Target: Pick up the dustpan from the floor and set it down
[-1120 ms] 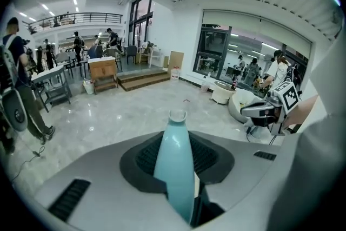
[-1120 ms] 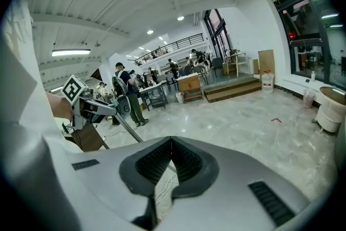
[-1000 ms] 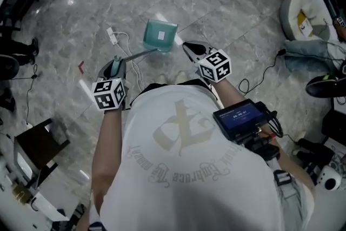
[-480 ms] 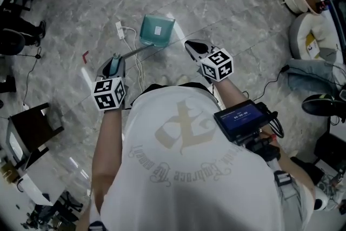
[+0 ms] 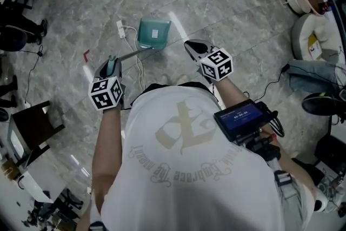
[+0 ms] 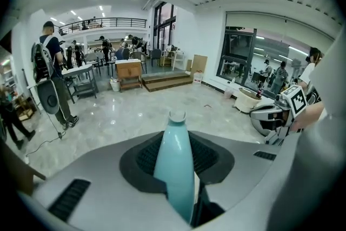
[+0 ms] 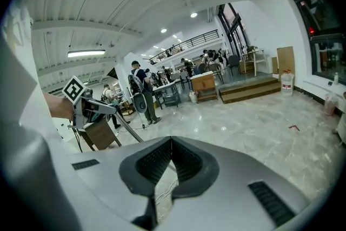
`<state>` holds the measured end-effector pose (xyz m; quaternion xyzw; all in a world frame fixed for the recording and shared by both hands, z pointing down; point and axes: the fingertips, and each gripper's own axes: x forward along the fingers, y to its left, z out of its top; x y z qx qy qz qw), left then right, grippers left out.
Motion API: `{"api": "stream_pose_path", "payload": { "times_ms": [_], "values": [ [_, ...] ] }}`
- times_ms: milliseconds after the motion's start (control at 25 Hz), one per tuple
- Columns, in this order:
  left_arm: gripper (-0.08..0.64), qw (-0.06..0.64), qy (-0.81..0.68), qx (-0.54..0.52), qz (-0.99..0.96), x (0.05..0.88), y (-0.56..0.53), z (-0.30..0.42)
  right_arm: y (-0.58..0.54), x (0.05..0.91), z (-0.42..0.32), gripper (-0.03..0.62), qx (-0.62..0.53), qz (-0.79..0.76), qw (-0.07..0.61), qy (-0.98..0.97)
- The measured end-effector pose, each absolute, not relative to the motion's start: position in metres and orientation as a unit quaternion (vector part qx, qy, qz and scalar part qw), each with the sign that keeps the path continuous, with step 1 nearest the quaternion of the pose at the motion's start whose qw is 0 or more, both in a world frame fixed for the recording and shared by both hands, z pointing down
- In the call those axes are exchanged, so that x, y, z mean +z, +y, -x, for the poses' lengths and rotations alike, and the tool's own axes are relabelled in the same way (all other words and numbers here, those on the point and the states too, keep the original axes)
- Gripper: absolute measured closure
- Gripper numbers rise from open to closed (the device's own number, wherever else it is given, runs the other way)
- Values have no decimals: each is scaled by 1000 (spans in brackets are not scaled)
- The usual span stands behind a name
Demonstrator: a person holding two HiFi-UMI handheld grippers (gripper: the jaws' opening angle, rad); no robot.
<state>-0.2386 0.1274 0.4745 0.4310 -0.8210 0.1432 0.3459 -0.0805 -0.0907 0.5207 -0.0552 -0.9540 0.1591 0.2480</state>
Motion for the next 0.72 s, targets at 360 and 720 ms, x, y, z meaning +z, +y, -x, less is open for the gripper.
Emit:
{"api": "stream_pose_path", "payload": {
  "times_ms": [360, 720],
  "values": [
    [453, 362, -822, 144, -415, 494, 128, 252, -101, 528, 67, 575, 171, 33, 251, -952],
    [453, 378, -821, 143, -402, 515, 122, 277, -115, 543, 52, 575, 190, 0, 258, -947]
  ]
}}
